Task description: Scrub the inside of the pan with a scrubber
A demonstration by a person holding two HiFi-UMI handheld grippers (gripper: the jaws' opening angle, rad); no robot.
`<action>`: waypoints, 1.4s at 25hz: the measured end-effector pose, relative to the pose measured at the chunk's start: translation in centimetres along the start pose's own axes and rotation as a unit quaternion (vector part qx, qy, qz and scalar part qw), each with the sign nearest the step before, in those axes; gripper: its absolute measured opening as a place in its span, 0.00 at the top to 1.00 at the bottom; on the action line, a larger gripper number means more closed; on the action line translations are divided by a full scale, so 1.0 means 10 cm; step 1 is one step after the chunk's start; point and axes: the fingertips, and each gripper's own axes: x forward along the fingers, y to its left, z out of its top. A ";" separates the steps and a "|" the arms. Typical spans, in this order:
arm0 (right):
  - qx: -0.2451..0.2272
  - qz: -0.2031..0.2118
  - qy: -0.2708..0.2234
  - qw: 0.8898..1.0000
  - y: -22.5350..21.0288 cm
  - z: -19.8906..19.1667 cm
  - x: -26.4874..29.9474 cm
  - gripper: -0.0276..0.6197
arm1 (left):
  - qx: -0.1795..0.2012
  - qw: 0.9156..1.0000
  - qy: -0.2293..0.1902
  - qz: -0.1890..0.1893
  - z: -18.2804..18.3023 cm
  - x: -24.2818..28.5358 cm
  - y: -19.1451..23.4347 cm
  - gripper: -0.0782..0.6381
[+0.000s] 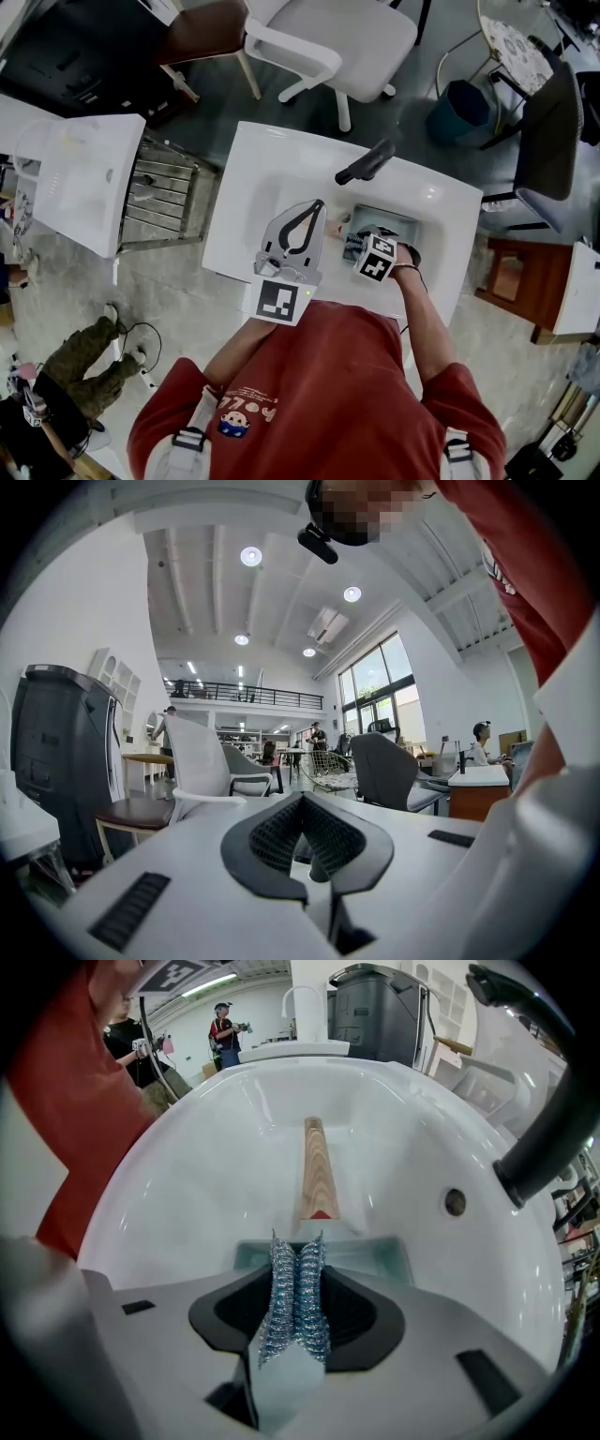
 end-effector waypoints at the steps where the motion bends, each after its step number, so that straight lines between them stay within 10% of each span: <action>1: 0.001 -0.010 0.000 1.000 -0.05 0.00 0.00 0.69 | -0.001 1.000 0.000 0.000 0.00 0.00 0.00 0.87; 17: -0.049 -0.183 0.006 0.982 -0.71 0.05 0.05 0.69 | 0.002 1.000 0.004 0.001 0.01 -0.01 0.00 0.87; 35: -0.023 -0.111 -0.027 0.993 -0.49 -0.09 -0.67 0.68 | 0.001 1.000 -0.002 -0.017 0.04 0.04 -0.12 0.87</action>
